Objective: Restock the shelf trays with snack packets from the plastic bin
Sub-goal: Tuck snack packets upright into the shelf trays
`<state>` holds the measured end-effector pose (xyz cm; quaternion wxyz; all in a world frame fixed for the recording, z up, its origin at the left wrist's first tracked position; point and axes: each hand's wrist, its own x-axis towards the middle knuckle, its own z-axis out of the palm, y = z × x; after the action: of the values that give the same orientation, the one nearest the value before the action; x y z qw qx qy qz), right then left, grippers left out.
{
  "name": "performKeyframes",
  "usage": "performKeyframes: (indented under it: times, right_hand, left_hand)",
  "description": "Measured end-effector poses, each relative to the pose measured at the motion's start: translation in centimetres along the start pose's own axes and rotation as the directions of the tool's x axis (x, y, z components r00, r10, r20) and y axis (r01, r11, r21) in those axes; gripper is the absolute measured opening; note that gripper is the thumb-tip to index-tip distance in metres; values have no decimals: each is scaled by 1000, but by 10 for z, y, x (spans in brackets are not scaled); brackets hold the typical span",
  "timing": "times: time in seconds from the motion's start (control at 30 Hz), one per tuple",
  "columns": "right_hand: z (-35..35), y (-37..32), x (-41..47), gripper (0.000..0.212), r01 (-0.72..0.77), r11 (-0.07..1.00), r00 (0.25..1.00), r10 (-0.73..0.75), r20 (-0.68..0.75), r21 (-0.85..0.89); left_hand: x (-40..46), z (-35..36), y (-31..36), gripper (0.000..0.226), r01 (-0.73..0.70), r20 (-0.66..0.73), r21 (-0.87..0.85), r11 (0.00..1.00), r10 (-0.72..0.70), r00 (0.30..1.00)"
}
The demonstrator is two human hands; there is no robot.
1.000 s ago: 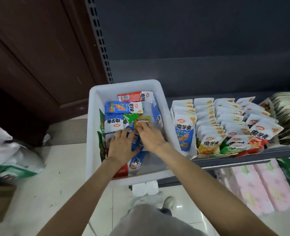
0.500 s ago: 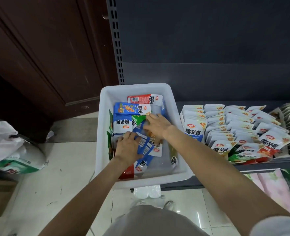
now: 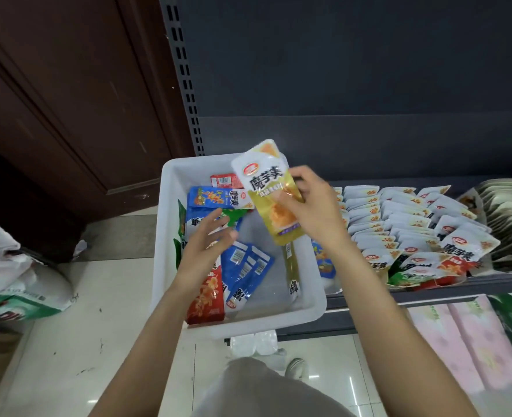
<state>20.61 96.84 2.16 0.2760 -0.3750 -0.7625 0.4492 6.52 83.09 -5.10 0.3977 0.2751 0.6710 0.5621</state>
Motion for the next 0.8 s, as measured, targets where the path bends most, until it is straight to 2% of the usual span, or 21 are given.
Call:
performKeyframes:
  times: [0.03,0.1,0.17,0.23,0.3,0.37,0.47,0.57,0.73,0.8]
  right_hand:
    - [-3,-1,-9,29,-111,968,994,111,12,227]
    - [-6,3,-23,35,-231,863,972,229,61,448]
    - [-9,8,-33,38,-253,810,965,252,76,529]
    - [-15,12,-39,41,-250,801,963,263,56,543]
    - [-28,16,-46,44,-215,837,969,249,-1,503]
    - [-49,18,-56,44,-143,885,976,200,-84,444]
    - [-91,23,-80,37,-57,964,980,103,-171,259]
    - [-126,35,-103,34,-32,992,974,58,-220,119]
    - [-146,67,-117,43,-59,998,966,52,-252,-20]
    - [-144,80,-115,42,-70,995,967,51,-248,-67]
  left_hand:
    - [-4,4,9,54,-16,18,-45,999,17,1000]
    - [-10,14,26,51,-53,90,-86,995,61,994]
    - [-14,27,42,47,-66,153,-79,995,77,985]
    - [-14,40,52,34,-100,199,-27,995,104,974]
    - [-14,53,57,23,-163,232,42,986,149,961]
    - [-15,68,59,21,-244,249,132,961,206,946]
    - [-20,99,59,29,-373,367,193,907,286,885]
    - [-24,136,50,39,-456,472,244,856,306,827]
    - [-20,183,30,21,-601,477,390,698,405,779]
    - [-14,190,18,17,-614,461,470,634,417,784]
